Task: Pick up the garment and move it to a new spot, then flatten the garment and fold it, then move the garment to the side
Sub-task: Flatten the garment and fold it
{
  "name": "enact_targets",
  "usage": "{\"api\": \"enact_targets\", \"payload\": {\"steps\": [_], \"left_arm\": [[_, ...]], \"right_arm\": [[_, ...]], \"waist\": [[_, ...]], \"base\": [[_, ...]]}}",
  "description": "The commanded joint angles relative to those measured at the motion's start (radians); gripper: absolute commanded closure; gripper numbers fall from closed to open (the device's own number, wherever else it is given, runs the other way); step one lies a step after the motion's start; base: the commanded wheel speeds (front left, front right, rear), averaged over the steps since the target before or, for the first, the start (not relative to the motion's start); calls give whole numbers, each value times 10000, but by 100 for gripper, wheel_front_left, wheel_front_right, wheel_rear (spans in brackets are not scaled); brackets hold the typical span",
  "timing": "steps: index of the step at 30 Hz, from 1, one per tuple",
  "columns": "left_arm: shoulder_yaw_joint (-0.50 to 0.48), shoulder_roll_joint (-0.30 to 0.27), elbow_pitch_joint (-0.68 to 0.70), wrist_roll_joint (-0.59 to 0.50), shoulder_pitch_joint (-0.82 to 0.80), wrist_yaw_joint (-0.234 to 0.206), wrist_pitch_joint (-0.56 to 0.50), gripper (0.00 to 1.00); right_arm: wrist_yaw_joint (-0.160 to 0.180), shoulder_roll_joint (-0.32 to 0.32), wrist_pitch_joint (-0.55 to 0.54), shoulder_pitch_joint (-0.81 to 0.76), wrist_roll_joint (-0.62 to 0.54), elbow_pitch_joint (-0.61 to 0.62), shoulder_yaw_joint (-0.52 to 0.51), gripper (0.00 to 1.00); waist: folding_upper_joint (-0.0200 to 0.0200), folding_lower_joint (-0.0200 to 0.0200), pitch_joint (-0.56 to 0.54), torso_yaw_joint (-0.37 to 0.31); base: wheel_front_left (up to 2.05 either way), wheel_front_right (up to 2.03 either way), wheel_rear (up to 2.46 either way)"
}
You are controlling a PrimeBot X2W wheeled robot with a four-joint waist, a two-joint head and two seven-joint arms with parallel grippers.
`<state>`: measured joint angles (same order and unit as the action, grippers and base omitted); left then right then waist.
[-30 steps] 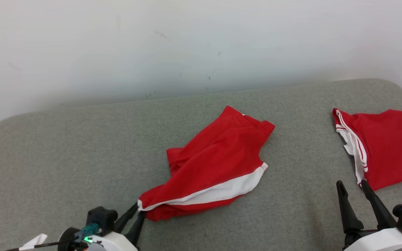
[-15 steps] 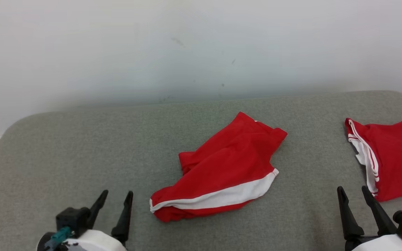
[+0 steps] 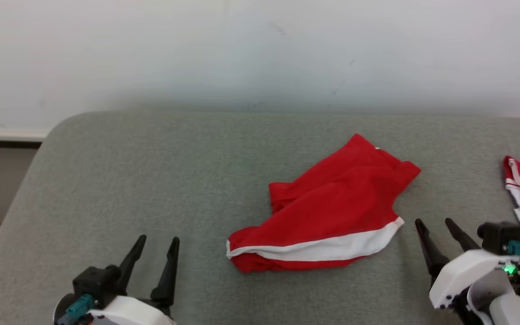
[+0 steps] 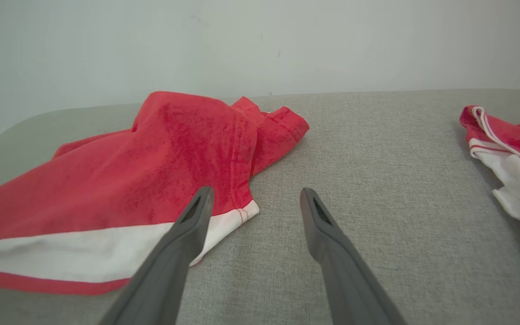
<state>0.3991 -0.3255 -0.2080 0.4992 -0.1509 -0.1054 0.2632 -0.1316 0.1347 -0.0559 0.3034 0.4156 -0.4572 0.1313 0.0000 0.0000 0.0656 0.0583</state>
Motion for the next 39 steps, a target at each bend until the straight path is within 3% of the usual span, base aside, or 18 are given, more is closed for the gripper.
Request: {"api": "enact_targets", "payload": {"steps": [1,8,15,16,17,18,19,29,34,39], "left_arm": [[-51,41,-30,-128,-165,60,11,0],[-249,275,-241,-301,-350,304,12,0],[-499,490,-420,-448,-470,512,11,0],[-530,518,-445,-473,-467,519,11,0],[-566,542,-477,-512,-455,553,11,0],[-599,566,-502,-536,-435,579,11,0],[-636,591,-526,-552,-411,589,11,0],[-912,746,-641,-746,-55,733,11,0],[-967,812,-658,-803,104,766,7,0],[-1034,919,-685,-884,282,787,7,0]], "right_arm": [[22,126,-232,331,44,-316,-53,0],[22,188,-1581,1759,443,-2394,-201,0],[21,-2,-2478,2302,898,-3687,222,0],[13,-75,-2613,2276,1016,-3808,345,12],[6,-115,-2701,2270,1102,-3891,481,53],[-4,-145,-2702,2277,1183,-3919,599,71],[-8,-166,-2641,2290,1278,-3920,695,100],[12,370,-1183,2193,1759,-3336,1116,100],[13,690,-1289,1792,1605,-2926,1010,100],[13,1085,-2069,900,1347,-2110,659,100]], "waist": [[0,0,293,355],[0,0,715,955],[0,0,863,1182],[0,0,858,1182],[0,0,848,1176],[0,0,829,1160],[0,0,807,1131],[0,0,268,394],[0,0,27,-11],[0,0,-134,-461]], "base": [[0,0,0],[0,0,0],[0,0,0],[0,0,0],[0,0,0],[0,0,0],[0,0,0],[0,0,0],[0,0,0],[0,0,0]]}}
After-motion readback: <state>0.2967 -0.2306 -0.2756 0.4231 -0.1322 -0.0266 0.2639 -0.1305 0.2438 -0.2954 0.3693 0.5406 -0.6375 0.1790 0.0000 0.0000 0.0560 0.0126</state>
